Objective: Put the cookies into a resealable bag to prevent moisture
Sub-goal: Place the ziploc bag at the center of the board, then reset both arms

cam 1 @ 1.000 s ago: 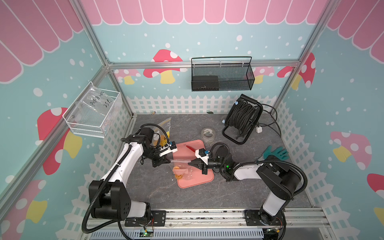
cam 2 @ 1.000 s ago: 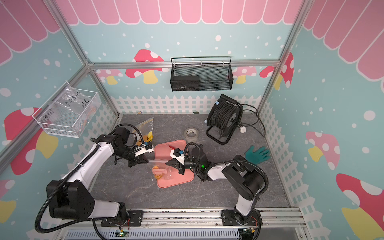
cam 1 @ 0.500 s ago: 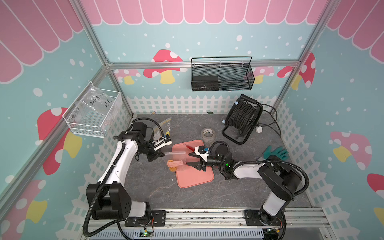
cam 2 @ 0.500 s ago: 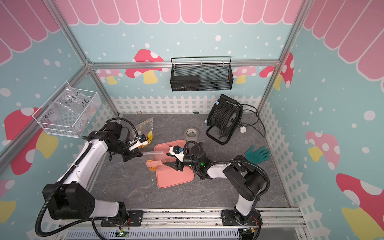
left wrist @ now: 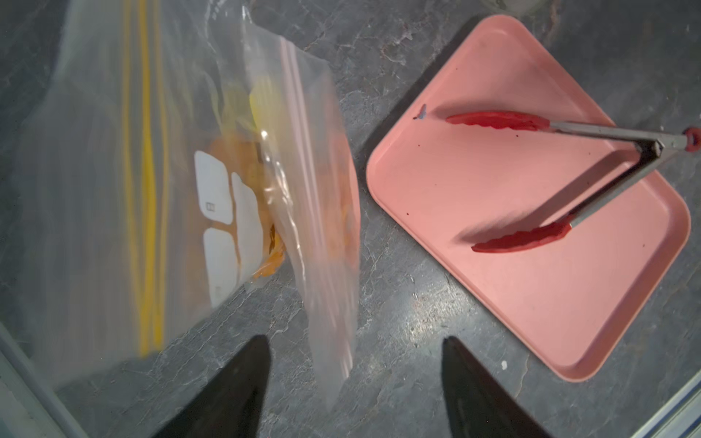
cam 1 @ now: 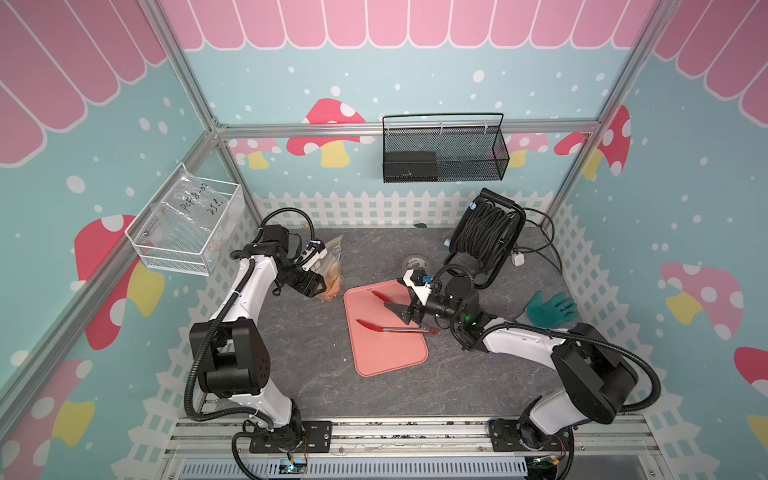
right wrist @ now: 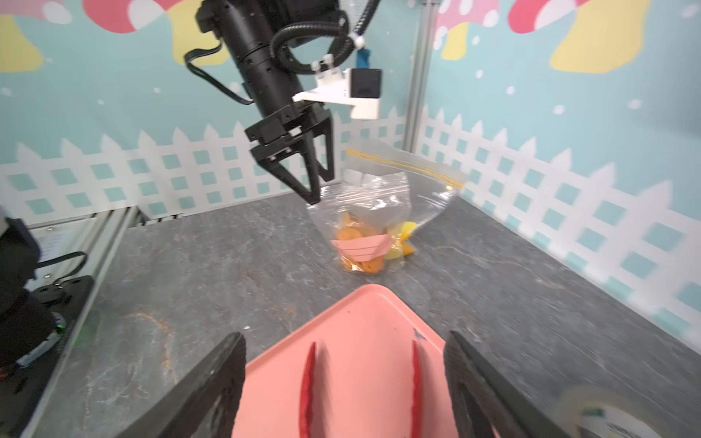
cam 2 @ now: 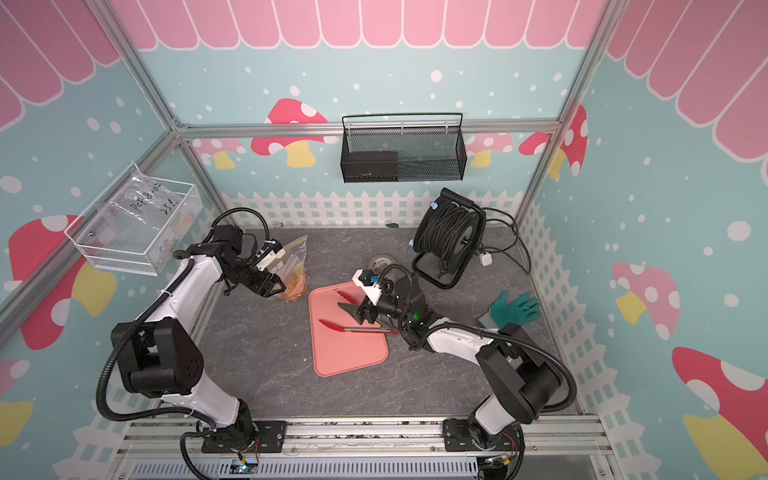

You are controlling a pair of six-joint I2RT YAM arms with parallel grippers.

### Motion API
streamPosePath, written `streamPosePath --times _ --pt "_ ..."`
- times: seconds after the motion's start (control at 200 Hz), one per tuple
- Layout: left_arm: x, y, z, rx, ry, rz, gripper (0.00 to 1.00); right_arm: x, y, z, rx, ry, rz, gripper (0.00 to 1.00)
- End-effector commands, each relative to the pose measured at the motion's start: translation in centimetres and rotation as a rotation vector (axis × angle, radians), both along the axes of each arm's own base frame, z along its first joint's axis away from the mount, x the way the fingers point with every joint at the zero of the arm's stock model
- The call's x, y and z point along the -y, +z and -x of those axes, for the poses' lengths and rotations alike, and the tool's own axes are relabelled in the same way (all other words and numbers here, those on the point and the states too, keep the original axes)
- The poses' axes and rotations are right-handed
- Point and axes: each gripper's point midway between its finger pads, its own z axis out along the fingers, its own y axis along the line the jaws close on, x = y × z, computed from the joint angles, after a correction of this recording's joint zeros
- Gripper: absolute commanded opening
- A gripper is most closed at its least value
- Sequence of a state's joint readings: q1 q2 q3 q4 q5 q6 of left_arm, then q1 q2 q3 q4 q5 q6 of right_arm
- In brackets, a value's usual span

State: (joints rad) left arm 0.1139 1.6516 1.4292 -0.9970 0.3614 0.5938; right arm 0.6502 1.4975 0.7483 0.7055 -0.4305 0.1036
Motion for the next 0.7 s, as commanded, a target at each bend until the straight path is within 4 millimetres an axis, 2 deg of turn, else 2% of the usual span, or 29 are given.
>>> streamPosePath --times 0.0,0.045,0.09,0.175,0.25,0.295,0.375,0.43,0.51,0.611,0.696 --pt "-2.3 5.4 -2.2 0.191 0.230 0.021 0.99 4.7 -0.5 -2.9 -0.101 -0.181 0.064 0.88" --pt "-3.4 6.4 -2.2 0.245 0.336 0.049 0.99 7.0 -0.7 -3.8 -0.126 -0.244 0.083 0.89" --pt "-5.3 7.3 -1.9 0.291 0.499 0.047 0.99 9.6 -1.1 -4.6 -0.146 -0.320 0.099 0.90" --pt "-7.9 7.7 0.2 0.305 0.730 0.073 0.99 15.7 -2.4 -6.4 -0.179 -0.524 0.127 0.93" --pt "-9.9 5.9 2.5 0.323 0.921 0.076 0.99 21.5 -4.3 -7.2 -0.205 -0.732 0.154 0.96" --pt "-10.4 3.8 3.7 0.327 0.973 0.067 0.99 24.9 -5.1 -7.3 -0.190 -0.856 0.158 0.97" --pt "-11.0 0.9 4.8 0.375 1.057 0.088 0.99 29.3 -6.0 -6.9 -0.139 -0.981 0.173 0.99" --pt "-10.8 -1.4 5.4 0.388 1.088 0.118 0.99 31.2 -6.2 -6.3 -0.078 -1.025 0.149 0.99" --pt "-9.8 -2.1 5.0 0.475 1.055 0.140 0.99 33.6 -6.5 -6.2 -0.045 -1.108 0.118 0.99" --pt "-8.6 -2.1 4.1 0.543 0.979 0.129 0.99 34.0 -8.4 -6.3 -0.067 -1.100 0.156 0.99" --pt "-7.9 -2.4 3.4 0.542 0.944 0.116 0.99 34.2 -9.0 -6.3 -0.066 -1.106 0.152 0.99"
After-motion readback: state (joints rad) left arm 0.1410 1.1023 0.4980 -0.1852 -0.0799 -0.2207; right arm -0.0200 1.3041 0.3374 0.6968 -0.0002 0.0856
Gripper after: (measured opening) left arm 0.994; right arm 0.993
